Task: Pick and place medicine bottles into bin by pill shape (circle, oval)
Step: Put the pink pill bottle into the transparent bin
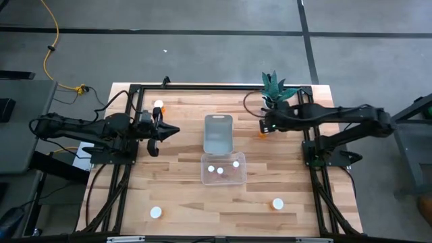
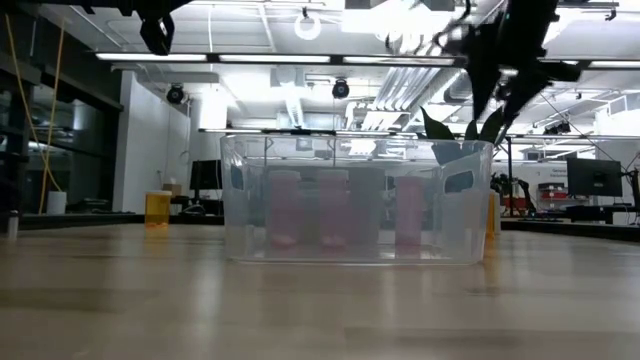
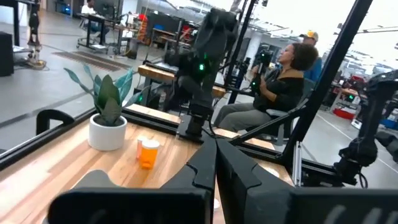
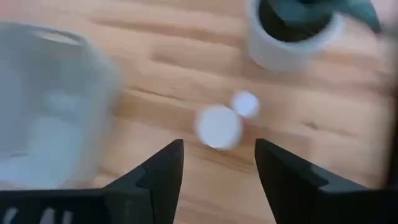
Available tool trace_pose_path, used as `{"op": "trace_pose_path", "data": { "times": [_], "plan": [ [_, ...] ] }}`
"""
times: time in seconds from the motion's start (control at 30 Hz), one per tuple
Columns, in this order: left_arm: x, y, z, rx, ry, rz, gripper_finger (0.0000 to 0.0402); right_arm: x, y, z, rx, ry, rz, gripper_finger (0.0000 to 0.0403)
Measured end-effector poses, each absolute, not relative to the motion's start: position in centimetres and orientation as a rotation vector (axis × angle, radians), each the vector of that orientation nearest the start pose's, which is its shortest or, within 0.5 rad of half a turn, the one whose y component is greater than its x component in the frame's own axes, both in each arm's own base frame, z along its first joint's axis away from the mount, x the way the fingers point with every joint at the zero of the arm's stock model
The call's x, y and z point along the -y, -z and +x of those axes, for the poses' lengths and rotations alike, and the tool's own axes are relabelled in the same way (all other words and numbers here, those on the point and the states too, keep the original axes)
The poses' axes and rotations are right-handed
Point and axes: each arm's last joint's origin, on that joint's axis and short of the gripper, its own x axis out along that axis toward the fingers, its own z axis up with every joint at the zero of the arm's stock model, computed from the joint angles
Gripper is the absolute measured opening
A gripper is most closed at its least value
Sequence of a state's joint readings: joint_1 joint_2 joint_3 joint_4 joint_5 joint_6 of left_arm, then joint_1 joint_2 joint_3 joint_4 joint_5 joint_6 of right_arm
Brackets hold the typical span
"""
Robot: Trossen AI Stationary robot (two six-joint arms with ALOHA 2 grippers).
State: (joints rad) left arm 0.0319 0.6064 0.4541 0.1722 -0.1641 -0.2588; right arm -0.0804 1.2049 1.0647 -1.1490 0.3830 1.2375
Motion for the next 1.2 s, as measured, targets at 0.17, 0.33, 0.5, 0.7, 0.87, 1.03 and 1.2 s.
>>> {"op": "trace_pose_path", "data": {
  "times": [0.17, 0.33, 0.5, 0.7, 0.87, 1.03, 1.2],
  "plan": [
    [-1.0, -27.8, 15.0, 0.048, -0.215, -0.259, 0.0000, 3.3, -25.6, 20.7, -0.804, 1.342, 0.912, 0.0195],
    [-1.0, -27.8, 15.0, 0.050, -0.220, -0.260, 0.0000, 4.6, -23.4, 20.7, -0.743, 1.465, 0.999, 0.0195],
    [-1.0, -27.8, 15.0, 0.052, -0.220, -0.260, 0.0000, 6.1, -21.7, 20.6, -0.652, 1.494, 1.085, 0.0195],
    [-1.0, -27.8, 15.0, 0.052, -0.222, -0.260, 0.0000, 7.3, -20.4, 20.7, -0.602, 1.480, 1.155, 0.0195],
    [-1.0, -27.8, 15.0, 0.053, -0.222, -0.260, 0.0000, 7.8, -19.9, 21.1, -0.590, 1.475, 1.172, 0.0195],
    [-1.0, -27.8, 15.0, 0.053, -0.222, -0.260, 0.0000, 8.0, -19.0, 21.4, -0.658, 1.483, 1.187, 0.0195],
    [-1.0, -27.8, 15.0, 0.053, -0.222, -0.260, 0.0000, 8.2, -18.2, 21.8, -0.669, 1.497, 1.187, 0.0195]
  ]
}}
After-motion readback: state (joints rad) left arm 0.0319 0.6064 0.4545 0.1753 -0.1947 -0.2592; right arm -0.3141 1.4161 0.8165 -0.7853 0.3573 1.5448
